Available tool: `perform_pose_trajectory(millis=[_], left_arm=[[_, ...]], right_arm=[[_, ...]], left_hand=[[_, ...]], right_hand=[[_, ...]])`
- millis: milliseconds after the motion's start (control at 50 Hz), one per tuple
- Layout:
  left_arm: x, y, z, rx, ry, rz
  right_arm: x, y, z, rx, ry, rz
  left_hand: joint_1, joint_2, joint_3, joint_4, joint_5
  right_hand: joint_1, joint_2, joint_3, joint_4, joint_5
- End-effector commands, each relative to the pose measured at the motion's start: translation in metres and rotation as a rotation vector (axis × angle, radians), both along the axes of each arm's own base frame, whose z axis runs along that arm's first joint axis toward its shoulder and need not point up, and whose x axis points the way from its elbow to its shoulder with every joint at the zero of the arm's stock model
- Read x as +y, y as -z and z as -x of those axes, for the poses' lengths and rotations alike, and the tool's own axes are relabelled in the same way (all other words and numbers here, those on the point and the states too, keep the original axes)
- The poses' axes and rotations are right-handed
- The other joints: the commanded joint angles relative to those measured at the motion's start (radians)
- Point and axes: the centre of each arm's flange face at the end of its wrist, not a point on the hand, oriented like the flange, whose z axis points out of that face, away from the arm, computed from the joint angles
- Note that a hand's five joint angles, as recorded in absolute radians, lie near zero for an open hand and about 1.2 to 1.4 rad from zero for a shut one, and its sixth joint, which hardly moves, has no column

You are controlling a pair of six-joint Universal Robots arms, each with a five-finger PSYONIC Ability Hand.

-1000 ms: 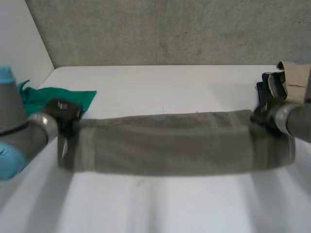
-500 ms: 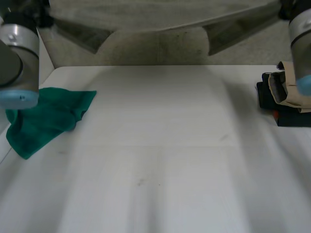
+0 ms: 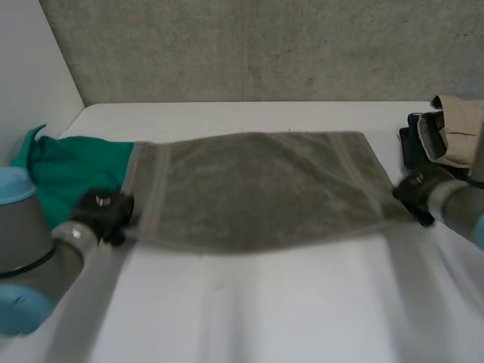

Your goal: Fold the laundry.

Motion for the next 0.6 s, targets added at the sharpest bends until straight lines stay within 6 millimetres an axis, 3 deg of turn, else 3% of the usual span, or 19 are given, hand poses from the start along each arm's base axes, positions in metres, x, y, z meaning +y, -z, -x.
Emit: perform_pose_trajectory(millis=[20, 100, 260, 440, 600], left_arm=[[0.065, -0.021, -0.025, -0.214, 0.102, -0.204], [0.054, -0.029, -0.020, -0.212, 0.158, -0.110], [-0.016, -0.040, 0.010, -0.045, 0.064, 0.101], [-0.084, -0.020, 0.034, -0.095, -0.065, 0.177], [-0.112, -0.019, 0.054, -0.119, -0.069, 0.238]], right_arm=[[0.048, -0.023, 0.033, 0.152, -0.111, -0.205], [0.038, -0.017, 0.027, 0.160, -0.168, -0.144], [-0.016, -0.008, 0.003, 0.010, -0.067, 0.132], [-0.073, 0.005, -0.017, -0.085, -0.053, 0.372], [-0.101, 0.022, -0.034, -0.101, -0.085, 0.474]], left_hand=[[0.238, 0.200, 0.205, 0.197, 0.240], [0.238, 0.200, 0.205, 0.197, 0.240], [0.238, 0.200, 0.205, 0.197, 0.240], [0.238, 0.200, 0.205, 0.197, 0.240], [0.238, 0.200, 0.205, 0.197, 0.240]], right_hand=[[0.252, 0.215, 0.202, 0.197, 0.191], [0.252, 0.215, 0.202, 0.197, 0.191], [0.252, 0.215, 0.202, 0.197, 0.191], [0.252, 0.215, 0.202, 0.197, 0.191], [0.252, 0.215, 0.202, 0.197, 0.191]])
